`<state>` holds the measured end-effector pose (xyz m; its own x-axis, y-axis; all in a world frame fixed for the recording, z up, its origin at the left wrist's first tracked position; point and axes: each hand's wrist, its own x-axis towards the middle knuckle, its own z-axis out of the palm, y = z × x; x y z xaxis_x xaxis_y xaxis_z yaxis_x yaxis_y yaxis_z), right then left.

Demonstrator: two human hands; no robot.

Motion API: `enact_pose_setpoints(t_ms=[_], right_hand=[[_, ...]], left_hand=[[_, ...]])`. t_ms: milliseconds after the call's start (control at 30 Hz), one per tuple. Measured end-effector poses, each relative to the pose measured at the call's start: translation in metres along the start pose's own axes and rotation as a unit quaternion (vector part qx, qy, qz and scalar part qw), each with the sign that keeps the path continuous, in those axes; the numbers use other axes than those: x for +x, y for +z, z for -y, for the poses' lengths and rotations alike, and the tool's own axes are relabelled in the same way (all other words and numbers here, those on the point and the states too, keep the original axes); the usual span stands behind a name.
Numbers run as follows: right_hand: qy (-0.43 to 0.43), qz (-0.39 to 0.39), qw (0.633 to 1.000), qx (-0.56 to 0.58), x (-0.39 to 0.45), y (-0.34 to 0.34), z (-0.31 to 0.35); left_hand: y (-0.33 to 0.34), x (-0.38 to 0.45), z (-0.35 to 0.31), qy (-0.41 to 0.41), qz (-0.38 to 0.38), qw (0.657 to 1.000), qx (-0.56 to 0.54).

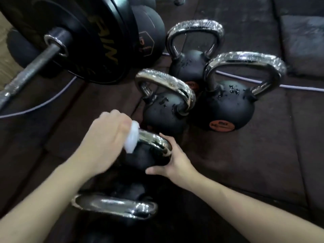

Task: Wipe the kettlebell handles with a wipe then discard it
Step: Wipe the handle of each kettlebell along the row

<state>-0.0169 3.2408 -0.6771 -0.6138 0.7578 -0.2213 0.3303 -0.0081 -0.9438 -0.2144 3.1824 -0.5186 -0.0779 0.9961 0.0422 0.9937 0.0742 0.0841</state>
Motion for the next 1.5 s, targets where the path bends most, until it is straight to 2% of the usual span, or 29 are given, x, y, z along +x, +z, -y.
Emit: enact_pose_setpoints(t_ms=[67, 100, 200, 267, 367, 433, 567, 733, 800, 867, 1033, 1167, 1267, 1400, 1500], right_hand=[[-0.011, -0.002, 1.0, -0.004, -0.002, -0.002, 0.002], [-0.016, -0.005, 1.0, -0.006, -0.002, -0.002, 0.003], [-0.004, -0.005, 1.0, -0.013, -0.004, -0.001, 0.006], [-0.002, -0.004, 1.0, -0.008, -0.005, -0.001, 0.008], [-0.007, -0.005, 1.0, -0.008, -0.006, -0.001, 0.011], [-0.002, -0.006, 1.0, -0.01, -0.003, -0.001, 0.011], [0.011, 0.008, 1.0, -0.023, -0.003, -0.005, 0.013], [0.015, 0.019, 0.999, -0.022, -0.007, -0.008, 0.018], [0.017, 0.016, 0.999, -0.024, -0.007, -0.008, 0.017], [0.019, 0.016, 0.999, -0.026, -0.007, -0.008, 0.018], [0.021, 0.012, 0.999, -0.027, -0.005, -0.006, 0.018], [0.008, -0.001, 1.0, -0.018, -0.002, 0.0, 0.012], [0.015, 0.004, 1.0, -0.021, -0.001, 0.0, 0.015], [0.031, 0.013, 0.999, -0.027, -0.003, -0.005, 0.017], [0.025, 0.02, 0.999, -0.026, -0.005, -0.007, 0.019]], left_hand=[[-0.004, -0.006, 0.002, -0.005, 0.003, 0.99, -0.138], [-0.006, -0.007, -0.003, -0.001, -0.013, 0.99, -0.138], [-0.005, -0.009, -0.031, 0.03, -0.046, 0.998, 0.016], [0.001, -0.013, -0.055, 0.071, -0.048, 0.996, 0.041], [0.018, -0.013, -0.083, 0.139, -0.032, 0.98, 0.139], [0.02, -0.01, -0.077, 0.141, -0.05, 0.979, 0.136], [0.007, -0.006, -0.048, 0.111, -0.067, 0.99, 0.05], [0.007, -0.007, 0.001, -0.021, -0.059, 0.998, 0.027], [0.011, -0.006, 0.007, -0.032, -0.074, 0.996, 0.022], [0.012, -0.007, -0.005, -0.041, -0.059, 0.997, 0.031], [0.012, -0.018, -0.061, 0.056, -0.127, 0.989, 0.06], [0.024, -0.008, -0.09, 0.132, -0.008, 0.977, 0.165], [0.018, -0.005, -0.074, 0.157, -0.046, 0.978, 0.13], [0.006, -0.006, -0.049, 0.09, -0.066, 0.993, 0.038], [0.009, -0.007, -0.026, -0.016, -0.09, 0.996, -0.014]])
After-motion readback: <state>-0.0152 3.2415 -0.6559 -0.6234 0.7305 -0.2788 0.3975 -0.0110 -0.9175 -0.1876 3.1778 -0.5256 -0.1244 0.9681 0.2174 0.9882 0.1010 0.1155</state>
